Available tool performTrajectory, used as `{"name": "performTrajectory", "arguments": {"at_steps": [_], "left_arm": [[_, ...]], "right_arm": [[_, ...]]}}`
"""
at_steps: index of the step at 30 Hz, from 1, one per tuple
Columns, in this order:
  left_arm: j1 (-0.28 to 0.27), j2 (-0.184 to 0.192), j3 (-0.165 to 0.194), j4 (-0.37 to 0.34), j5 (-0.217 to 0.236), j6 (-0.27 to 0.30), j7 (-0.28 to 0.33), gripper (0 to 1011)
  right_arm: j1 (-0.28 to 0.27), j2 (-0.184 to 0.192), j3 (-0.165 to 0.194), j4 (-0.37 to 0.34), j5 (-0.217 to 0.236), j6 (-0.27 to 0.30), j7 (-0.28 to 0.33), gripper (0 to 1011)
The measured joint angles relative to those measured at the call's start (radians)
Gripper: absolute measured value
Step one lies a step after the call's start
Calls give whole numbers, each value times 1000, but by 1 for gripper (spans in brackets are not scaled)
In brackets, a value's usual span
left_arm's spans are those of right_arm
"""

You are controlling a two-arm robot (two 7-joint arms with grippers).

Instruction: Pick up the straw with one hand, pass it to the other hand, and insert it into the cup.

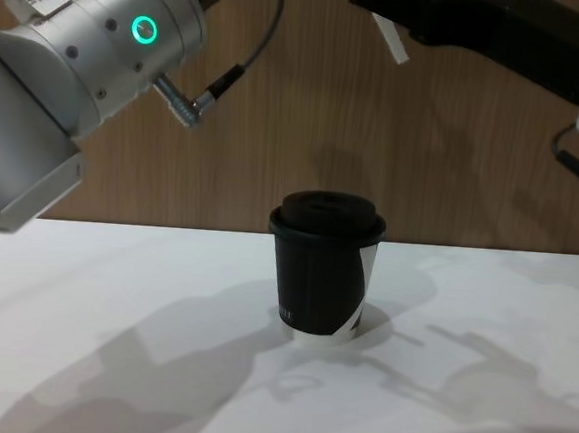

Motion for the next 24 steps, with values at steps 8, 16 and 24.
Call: {"name": "performTrajectory", "arguments": {"at_steps": [8,16,24], "left_arm": [[8,19,15,-21,91,-21,69,10],[11,29,28,-26,165,-37,116,10],[3,32,32,-20,203,-37,136,10]], "right_arm": [[0,0,0,0,0,0,0,1001],[-7,11,6,-4,0,-2,-10,1001],[-27,32,25,-13,-4,-6,-27,1001]]}}
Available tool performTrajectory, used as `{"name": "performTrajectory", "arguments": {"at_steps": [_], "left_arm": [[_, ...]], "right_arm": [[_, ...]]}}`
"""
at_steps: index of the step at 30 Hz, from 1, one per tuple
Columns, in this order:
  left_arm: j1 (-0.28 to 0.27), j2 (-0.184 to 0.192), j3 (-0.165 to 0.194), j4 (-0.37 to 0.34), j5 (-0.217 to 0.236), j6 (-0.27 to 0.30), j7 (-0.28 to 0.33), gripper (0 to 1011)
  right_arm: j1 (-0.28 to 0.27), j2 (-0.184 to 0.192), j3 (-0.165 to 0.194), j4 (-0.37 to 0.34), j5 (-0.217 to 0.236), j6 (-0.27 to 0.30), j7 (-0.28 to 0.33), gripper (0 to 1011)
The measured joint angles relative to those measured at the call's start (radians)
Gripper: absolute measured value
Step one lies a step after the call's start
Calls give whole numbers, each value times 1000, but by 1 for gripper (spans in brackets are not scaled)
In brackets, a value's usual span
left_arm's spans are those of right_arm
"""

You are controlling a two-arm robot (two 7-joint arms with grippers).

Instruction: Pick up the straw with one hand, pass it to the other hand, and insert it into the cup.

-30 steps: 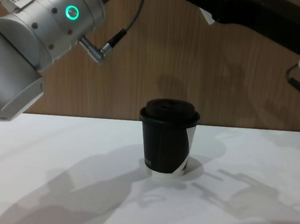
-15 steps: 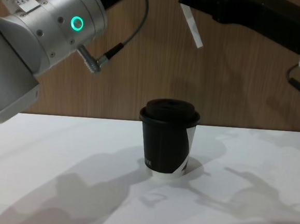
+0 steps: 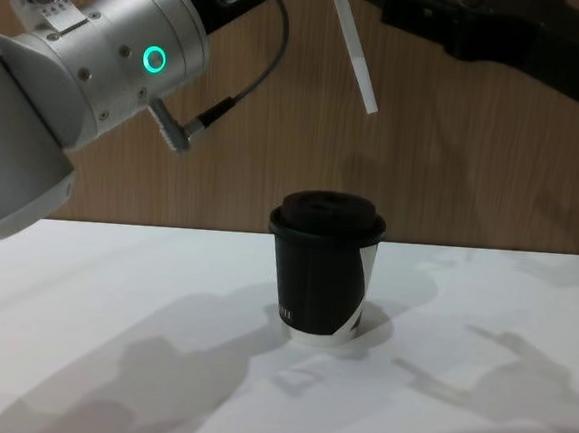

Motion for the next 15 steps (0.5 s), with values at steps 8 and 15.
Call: {"name": "performTrajectory", "arguments": {"at_steps": [8,15], "left_arm": [[-9,1,-1,9,24,7,13,10],[-14,1,-2,14,43,20,25,10]], "right_arm": [[-25,20,24,-6,-15,-1,-21,1001],[-38,30,37,-8,-21,-2,-32,1001]]}}
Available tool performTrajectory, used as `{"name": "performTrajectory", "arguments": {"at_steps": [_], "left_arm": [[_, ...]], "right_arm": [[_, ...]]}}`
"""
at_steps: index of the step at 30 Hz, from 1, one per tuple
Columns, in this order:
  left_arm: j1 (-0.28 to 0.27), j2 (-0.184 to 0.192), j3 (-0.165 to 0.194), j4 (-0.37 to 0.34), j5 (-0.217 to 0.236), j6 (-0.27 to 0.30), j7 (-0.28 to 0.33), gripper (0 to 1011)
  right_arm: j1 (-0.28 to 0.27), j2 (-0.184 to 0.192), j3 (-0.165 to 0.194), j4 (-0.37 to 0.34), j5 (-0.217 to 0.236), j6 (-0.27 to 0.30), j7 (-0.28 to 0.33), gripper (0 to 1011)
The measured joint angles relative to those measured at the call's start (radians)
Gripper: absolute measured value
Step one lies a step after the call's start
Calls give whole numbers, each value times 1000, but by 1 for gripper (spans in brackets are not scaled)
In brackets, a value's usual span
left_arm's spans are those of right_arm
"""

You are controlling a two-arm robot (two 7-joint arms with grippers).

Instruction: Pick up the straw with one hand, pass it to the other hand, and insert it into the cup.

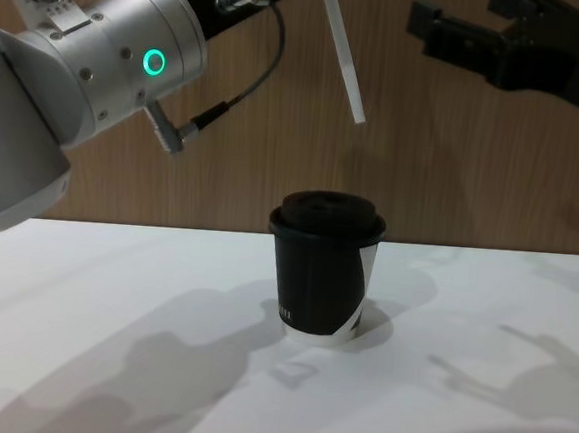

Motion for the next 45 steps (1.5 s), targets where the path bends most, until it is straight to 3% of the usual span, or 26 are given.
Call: {"name": "performTrajectory", "arguments": {"at_steps": [24,45], "left_arm": [[-14,-13,15,52,73,20,26,10],[-24,-26,16,90,152,-11,54,10]], "right_arm": [[-13,10,13,-3,-7,0,-9,1001],[-15,11,15,-3,-8,0,-11,1001]]}}
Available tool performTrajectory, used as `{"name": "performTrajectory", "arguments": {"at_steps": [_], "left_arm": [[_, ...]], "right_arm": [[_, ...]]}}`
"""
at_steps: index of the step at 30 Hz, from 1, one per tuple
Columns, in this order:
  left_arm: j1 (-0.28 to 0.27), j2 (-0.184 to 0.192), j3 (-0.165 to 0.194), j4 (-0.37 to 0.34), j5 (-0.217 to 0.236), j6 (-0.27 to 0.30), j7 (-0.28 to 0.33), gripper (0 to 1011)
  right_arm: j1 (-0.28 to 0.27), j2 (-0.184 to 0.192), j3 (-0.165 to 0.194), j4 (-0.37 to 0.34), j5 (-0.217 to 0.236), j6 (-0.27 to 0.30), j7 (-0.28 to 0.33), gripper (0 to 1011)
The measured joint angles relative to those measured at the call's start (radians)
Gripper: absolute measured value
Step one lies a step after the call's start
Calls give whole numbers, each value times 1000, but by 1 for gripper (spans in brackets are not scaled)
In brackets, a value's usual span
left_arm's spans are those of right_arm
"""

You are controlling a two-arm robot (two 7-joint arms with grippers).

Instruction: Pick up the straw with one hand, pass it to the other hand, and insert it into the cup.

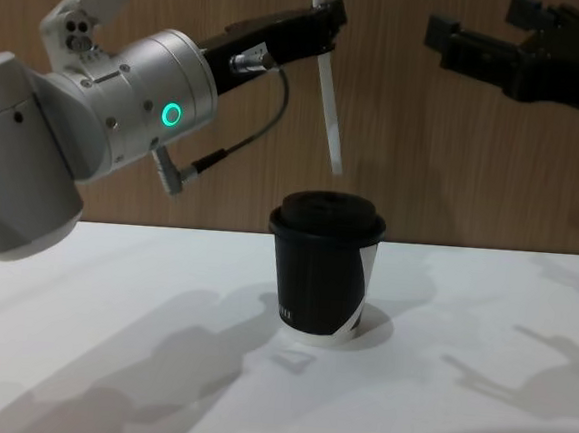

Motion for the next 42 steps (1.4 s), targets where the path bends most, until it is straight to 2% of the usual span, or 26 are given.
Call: {"name": "performTrajectory", "arguments": {"at_steps": [22,42], "left_arm": [[-23,-38,3,83,17,3,-28,8],[-12,-49,-13,78,38,-14,-29,10]], "right_arm": [[0,0,0,0,0,0,0,1001],[0,0,0,0,0,0,0,1001]]}}
